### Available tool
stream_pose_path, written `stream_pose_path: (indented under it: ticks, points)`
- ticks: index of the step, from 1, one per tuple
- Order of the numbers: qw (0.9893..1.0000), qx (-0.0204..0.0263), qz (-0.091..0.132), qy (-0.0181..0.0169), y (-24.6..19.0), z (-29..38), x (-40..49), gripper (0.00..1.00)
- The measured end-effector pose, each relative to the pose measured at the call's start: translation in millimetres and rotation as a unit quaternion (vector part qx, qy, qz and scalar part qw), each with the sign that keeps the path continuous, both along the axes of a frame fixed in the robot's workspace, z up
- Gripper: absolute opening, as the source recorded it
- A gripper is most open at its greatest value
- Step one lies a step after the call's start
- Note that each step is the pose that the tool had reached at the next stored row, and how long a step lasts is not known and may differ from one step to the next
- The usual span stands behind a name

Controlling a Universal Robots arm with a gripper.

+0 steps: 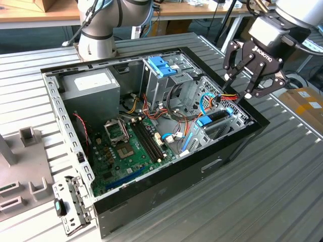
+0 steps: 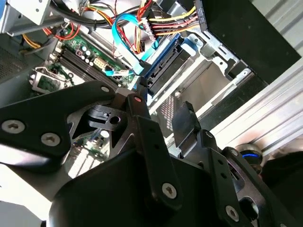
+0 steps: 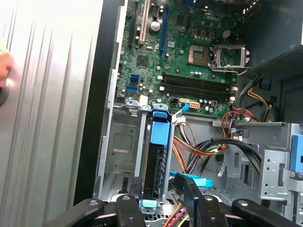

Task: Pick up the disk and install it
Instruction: 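Insert the first disk wire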

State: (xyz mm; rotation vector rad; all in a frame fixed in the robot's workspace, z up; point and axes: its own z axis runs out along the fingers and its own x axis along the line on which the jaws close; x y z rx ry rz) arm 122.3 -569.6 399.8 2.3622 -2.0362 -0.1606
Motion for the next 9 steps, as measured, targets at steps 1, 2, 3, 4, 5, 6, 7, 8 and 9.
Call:
stream_pose_path:
  ticks: [1,2,3,4,5,6,7,8,9]
  points:
    - [1.0,0.0001,0.008,0.0,0.0,-0.3,1.4,0.48]
    - [0.9999,0.0001,0.013,0.0,0.0,-0.4,2.5,0.48]
    - [0.9998,0.0002,0.018,0.0,0.0,-0.7,3.9,0.48]
    - [0.9997,0.0001,0.025,0.0,0.0,-1.1,7.0,0.48]
    - [0.9995,0.0001,0.03,0.0,0.0,-1.6,9.6,0.48]
    - [0.9994,0.0001,0.035,0.0,0.0,-2.1,12.2,0.48]
    - [0.9992,0.0001,0.039,0.0,0.0,-2.5,13.8,0.48]
    - [0.9991,0.0001,0.043,0.0,0.0,-2.9,14.9,0.48]
    - [0.9988,0.0,0.049,0.0,0.0,-3.8,16.6,0.48]
